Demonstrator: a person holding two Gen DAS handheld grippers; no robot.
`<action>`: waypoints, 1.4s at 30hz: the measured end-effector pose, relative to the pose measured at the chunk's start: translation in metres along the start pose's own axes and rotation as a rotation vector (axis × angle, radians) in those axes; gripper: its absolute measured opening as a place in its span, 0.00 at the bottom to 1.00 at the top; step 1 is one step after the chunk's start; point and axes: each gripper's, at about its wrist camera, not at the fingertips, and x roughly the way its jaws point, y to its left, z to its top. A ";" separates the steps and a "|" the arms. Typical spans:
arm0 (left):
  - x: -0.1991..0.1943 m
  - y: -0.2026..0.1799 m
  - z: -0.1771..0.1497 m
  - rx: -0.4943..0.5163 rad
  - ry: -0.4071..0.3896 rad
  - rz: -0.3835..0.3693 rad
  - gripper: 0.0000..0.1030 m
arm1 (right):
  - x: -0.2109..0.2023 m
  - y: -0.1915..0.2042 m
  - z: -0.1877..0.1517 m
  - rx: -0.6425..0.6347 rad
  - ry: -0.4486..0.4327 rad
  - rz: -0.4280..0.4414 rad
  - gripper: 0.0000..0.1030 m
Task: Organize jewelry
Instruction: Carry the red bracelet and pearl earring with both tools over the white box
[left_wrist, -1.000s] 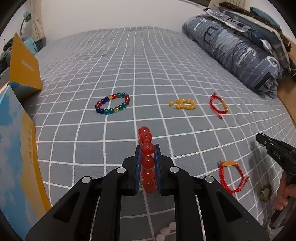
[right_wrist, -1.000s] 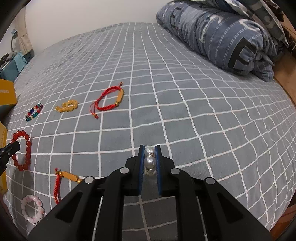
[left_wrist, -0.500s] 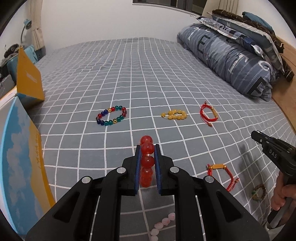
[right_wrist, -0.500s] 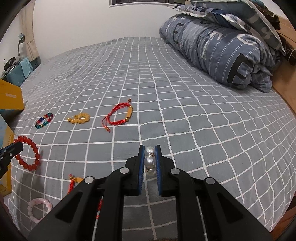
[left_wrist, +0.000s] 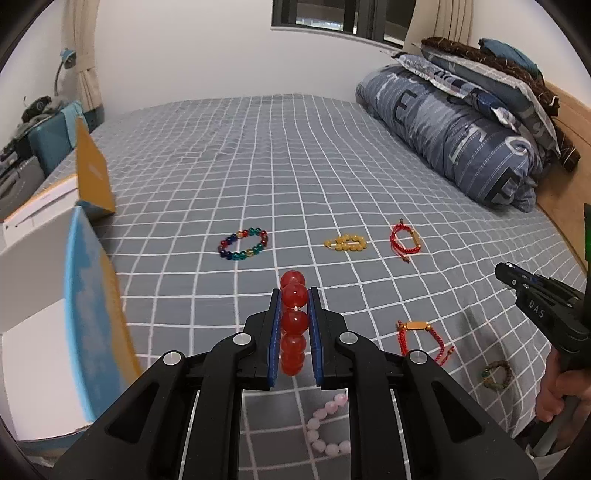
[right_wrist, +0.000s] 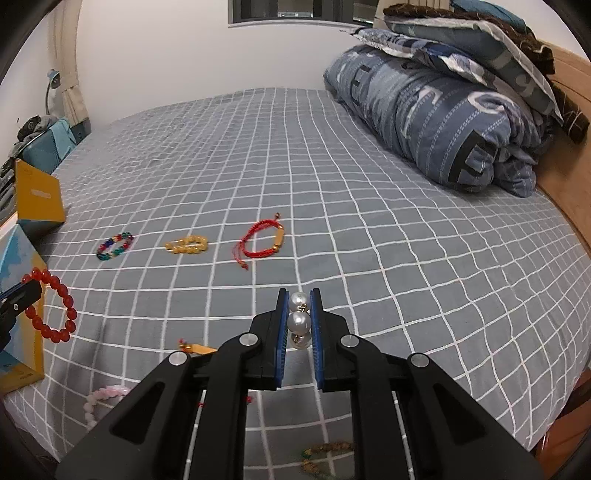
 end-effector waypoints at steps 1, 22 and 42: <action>-0.003 0.001 0.000 -0.003 -0.002 0.003 0.13 | -0.003 0.002 0.000 -0.002 -0.003 0.001 0.10; -0.101 0.075 0.001 -0.122 -0.083 0.117 0.13 | -0.072 0.127 0.021 -0.119 -0.069 0.140 0.10; -0.166 0.192 -0.030 -0.287 -0.111 0.319 0.13 | -0.114 0.316 0.007 -0.317 -0.077 0.393 0.10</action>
